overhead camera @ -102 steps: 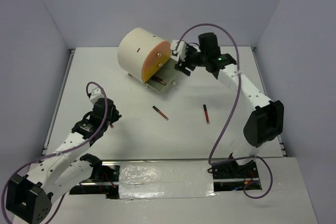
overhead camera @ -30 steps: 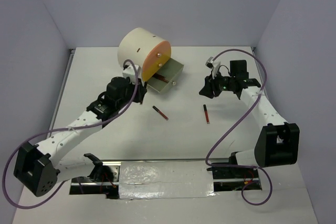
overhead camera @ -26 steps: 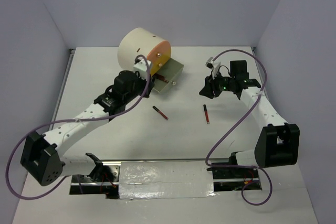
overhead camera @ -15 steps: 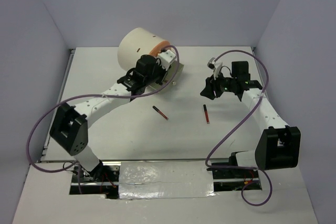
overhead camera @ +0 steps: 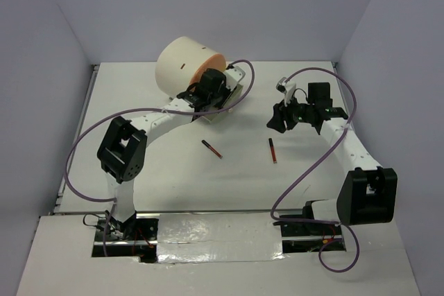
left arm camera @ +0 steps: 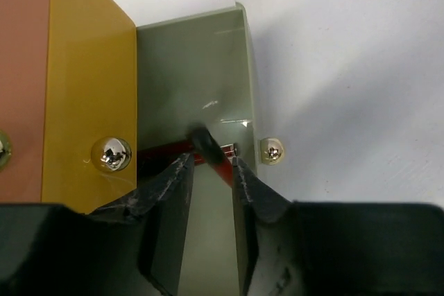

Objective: Organize the makeup

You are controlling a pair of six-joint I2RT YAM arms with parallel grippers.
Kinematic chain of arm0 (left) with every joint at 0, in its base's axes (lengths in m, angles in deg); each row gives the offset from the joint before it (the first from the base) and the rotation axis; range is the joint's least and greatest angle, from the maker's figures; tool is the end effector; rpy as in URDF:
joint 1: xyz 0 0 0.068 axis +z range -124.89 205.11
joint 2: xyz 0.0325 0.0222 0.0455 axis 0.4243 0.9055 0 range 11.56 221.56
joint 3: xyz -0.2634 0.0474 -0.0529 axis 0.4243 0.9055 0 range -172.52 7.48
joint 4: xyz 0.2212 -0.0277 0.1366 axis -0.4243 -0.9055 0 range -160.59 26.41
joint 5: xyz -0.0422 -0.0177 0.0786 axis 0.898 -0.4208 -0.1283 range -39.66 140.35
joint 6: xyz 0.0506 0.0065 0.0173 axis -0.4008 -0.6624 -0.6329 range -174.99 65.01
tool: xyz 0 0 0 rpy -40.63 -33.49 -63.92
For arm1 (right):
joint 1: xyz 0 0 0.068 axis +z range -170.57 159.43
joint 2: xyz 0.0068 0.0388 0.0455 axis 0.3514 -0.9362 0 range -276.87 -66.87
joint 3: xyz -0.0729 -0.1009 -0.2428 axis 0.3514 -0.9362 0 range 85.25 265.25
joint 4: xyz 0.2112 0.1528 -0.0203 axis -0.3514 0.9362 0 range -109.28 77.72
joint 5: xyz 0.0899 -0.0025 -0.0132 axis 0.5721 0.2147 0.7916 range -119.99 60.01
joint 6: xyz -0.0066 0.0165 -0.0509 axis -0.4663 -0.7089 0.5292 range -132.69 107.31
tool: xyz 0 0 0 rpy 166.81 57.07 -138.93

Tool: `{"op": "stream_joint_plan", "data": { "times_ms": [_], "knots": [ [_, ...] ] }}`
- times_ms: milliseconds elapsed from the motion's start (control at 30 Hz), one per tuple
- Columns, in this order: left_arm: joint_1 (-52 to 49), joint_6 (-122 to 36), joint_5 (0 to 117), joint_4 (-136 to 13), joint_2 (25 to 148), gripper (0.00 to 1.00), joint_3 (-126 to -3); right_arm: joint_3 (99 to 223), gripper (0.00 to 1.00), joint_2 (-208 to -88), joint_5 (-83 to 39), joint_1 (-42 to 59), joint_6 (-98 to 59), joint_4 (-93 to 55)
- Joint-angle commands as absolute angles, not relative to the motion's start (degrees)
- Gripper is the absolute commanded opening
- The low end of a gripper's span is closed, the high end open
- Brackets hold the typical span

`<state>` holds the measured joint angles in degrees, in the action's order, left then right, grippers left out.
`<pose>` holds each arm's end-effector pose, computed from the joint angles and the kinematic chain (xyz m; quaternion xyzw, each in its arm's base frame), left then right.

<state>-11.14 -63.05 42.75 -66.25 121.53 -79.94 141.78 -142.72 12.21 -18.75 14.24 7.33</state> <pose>0.3723 -0.2673 0.2765 0.2848 0.7937 -0.0760 0.5321 0.2753 0.0327 0.2729 -0.3456 0.8042 0.2496 0.4141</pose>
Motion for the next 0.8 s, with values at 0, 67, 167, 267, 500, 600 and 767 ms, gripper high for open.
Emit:
{"op": "stream_joint_plan", "data": {
  "times_ms": [0, 67, 167, 267, 500, 600, 767],
  "knots": [
    [-11.02, -64.14, 40.24, -66.93, 123.09, 0.43, -83.49, 141.15, 0.58, -140.87, 11.85, -19.34, 15.43, 7.08],
    [-10.93, -63.87, 39.97, -67.72, 123.71, 0.45, -84.63, 141.41, 0.59, -141.22, 11.59, -19.34, 15.69, 7.78],
    [-10.93, -63.17, 39.71, -68.95, 123.8, 0.48, -85.42, 141.67, 0.61, -142.1, 10.71, -19.43, 16.75, 8.66],
    [-10.93, -62.03, 39.71, -68.17, 121.78, 0.54, -84.72, 141.85, 0.62, -142.63, 9.92, -19.43, 17.62, 9.89],
    [-11.02, -56.32, 40.68, -65.36, 111.6, 0.69, -78.5, 143.6, 0.6, -147.27, 5.7, -19.34, 18.51, 15.95],
    [-10.93, -49.83, 40.85, -62.64, 103.0, 0.89, -69.38, 144.14, 0.6, -149.31, 1.4, -18.99, 16.93, 18.86],
    [-10.93, -42.79, 40.77, -60.08, 93.49, 0.99, -58.28, 143.0, 0.61, -150.54, -6.42, -18.03, 13.33, 19.74]
  ]
}}
